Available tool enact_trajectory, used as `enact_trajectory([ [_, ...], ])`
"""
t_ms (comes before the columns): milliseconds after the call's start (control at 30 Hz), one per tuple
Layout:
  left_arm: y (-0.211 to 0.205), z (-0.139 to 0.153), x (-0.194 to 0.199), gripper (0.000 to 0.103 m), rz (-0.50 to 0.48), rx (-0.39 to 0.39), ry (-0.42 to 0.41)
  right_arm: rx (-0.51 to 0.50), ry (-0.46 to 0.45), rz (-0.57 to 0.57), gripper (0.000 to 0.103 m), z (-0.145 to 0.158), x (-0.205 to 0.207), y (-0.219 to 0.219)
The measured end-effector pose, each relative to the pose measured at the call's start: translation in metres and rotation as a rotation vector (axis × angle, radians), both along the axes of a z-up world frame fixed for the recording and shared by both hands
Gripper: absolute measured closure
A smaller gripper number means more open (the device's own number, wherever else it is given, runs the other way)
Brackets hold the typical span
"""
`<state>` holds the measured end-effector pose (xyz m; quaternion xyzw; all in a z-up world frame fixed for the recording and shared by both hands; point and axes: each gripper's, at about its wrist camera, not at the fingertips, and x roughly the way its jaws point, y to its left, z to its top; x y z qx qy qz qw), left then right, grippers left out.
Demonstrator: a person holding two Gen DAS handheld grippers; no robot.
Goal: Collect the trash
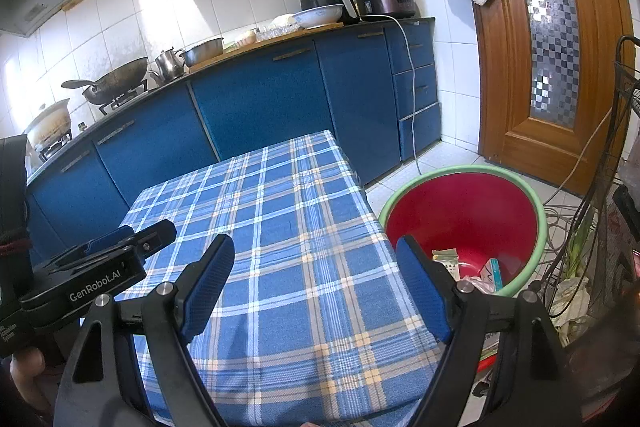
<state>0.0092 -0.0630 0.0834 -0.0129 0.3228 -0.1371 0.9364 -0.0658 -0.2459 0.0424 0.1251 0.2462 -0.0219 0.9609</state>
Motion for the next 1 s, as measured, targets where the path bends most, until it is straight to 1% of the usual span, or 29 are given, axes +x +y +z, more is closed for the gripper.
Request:
enact_trajectory([
  [1000,-0.0009,0.0061,-0.0027,0.035,-0.006,-0.002,-0.007,0.001,0.000,0.000,0.020,-0.0001,-0.0003,-0.0001],
])
